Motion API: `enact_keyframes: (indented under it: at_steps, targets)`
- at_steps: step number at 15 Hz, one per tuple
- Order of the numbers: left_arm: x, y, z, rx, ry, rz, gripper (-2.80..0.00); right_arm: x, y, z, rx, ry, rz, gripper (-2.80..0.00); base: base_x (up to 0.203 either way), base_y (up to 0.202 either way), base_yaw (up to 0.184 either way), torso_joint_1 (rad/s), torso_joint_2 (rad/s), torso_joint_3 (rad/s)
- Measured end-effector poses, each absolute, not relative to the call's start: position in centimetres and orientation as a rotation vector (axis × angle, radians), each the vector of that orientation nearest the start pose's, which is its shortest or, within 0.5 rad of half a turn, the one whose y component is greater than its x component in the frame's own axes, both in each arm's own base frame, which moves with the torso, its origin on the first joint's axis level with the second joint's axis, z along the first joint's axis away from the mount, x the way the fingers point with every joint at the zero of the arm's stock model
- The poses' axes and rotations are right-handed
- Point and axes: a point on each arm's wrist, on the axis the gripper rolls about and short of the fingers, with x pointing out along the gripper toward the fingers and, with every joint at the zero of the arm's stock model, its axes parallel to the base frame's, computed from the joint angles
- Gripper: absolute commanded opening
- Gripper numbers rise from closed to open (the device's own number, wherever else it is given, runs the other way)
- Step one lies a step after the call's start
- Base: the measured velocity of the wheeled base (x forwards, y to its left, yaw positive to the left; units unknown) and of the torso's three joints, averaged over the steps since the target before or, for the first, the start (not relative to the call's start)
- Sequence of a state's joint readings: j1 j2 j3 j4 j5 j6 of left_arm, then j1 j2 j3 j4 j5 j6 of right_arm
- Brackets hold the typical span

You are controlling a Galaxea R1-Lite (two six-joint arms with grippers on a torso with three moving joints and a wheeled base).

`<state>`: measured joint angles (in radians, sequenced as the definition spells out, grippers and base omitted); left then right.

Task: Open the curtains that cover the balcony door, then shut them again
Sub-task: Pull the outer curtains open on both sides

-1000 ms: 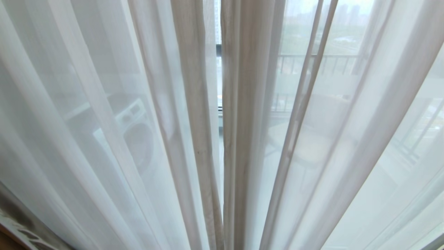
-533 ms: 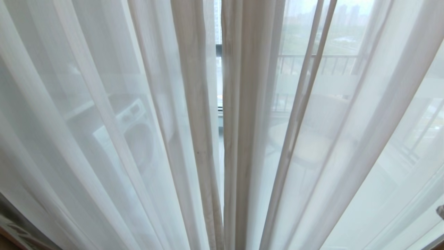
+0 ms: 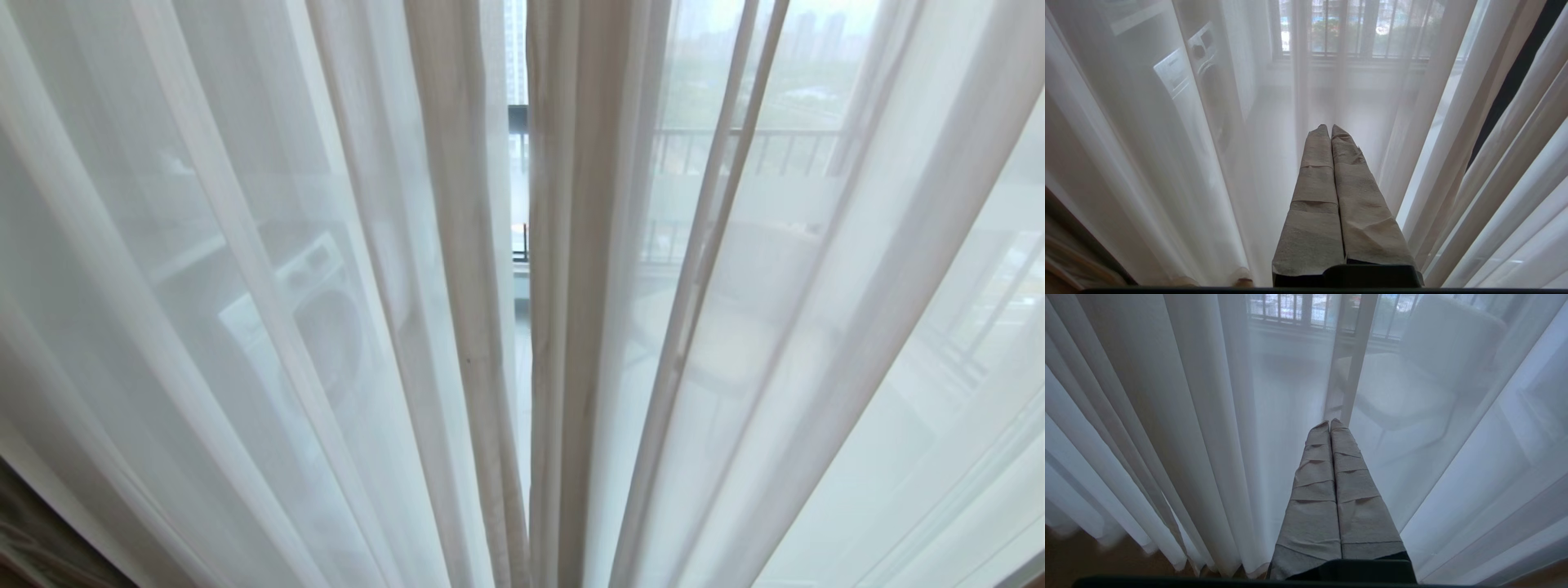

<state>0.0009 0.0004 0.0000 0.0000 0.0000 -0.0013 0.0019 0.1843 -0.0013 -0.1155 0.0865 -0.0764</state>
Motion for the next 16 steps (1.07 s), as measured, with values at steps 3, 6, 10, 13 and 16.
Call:
enact_keyframes:
  at_steps: [3,6,10,13,16]
  targets:
    - [-2.3,0.0,7.5,-0.001,0.0,0.001,-2.8,-1.8,0.0,7.9,-0.075,0.052,0.018,-2.8,0.0,0.0,0.0,0.0,0.0,0.0]
    - [-2.3,0.0,7.5,-0.001,0.0,0.001,-2.8,-2.2,0.0,7.6,-0.068,0.014,0.003,-2.8,0.0,0.0,0.0,0.0,0.0,0.0]
    - [-2.3,0.0,7.5,0.0,0.0,0.001,-2.8,-2.3,0.0,7.6,-0.067,-0.001,0.002,-2.8,0.0,0.0,0.0,0.0,0.0,0.0]
    - [-2.3,0.0,7.5,-0.001,0.0,0.001,-2.8,-2.3,0.0,7.6,-0.067,-0.003,0.002,-2.8,0.0,0.0,0.0,0.0,0.0,0.0]
    - [-2.3,0.0,7.5,0.0,0.0,0.001,-2.8,-2.3,0.0,7.6,-0.067,-0.003,0.002,-2.8,0.0,0.0,0.0,0.0,0.0,0.0]
